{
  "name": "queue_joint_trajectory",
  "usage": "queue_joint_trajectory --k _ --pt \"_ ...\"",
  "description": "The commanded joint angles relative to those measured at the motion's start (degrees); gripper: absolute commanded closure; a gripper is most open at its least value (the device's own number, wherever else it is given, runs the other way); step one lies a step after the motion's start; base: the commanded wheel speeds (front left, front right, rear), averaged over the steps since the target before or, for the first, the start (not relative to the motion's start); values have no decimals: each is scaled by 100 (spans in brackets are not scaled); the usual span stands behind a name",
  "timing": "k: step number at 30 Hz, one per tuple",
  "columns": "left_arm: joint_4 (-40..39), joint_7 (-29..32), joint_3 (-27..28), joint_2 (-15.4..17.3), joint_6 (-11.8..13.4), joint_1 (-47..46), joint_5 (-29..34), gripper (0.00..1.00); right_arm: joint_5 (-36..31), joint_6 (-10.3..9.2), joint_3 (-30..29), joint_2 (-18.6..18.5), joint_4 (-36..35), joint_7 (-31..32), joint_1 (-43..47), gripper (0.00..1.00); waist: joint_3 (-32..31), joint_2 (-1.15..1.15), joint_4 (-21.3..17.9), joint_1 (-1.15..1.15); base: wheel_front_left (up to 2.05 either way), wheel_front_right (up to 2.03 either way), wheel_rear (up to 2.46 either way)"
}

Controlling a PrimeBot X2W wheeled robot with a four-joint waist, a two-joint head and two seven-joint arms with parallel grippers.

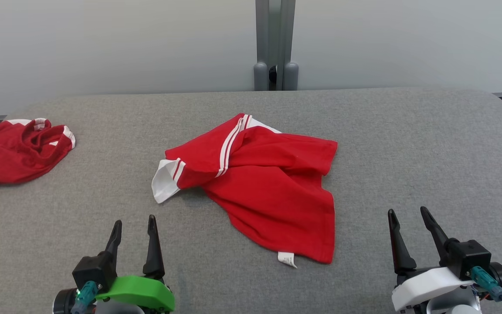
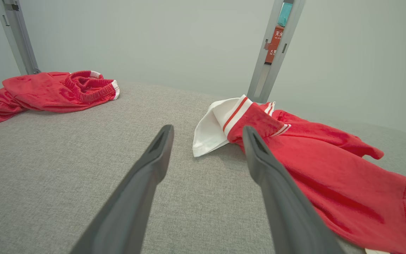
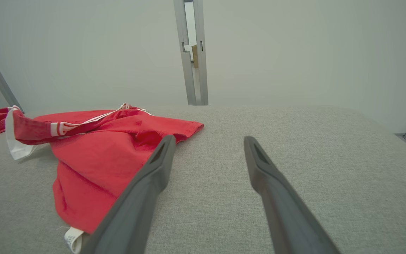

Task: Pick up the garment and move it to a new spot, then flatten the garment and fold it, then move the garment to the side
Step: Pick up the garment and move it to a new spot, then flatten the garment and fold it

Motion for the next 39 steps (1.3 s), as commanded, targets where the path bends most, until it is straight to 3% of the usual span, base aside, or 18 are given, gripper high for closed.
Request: queue_joint_trajectory --k 1,18,24,32,39 --pt "-26 -3 13 -3 -10 85 59 0 -50 -2 -10 -18 23 -18 -73 0 4 0 3 0 0 0 0" --pt "127 -3 21 70 16 -71 151 0 -59 -2 -24 -18 61 -18 -142 0 98 0 30 0 0 0 0" --pt "110 70 -165 131 -78 -338 270 0 -68 -2 -31 -18 30 -18 -195 0 214 0 23 0 0 0 0" --pt "255 557 -725 145 -444 -1343 590 0 -89 -2 54 -18 -6 -18 -418 0 551 0 -60 0 0 0 0" --pt "1111 1157 -1394 143 -923 -2525 943 0 -95 -2 242 -18 -27 -18 -709 0 965 0 -295 0 0 0 0"
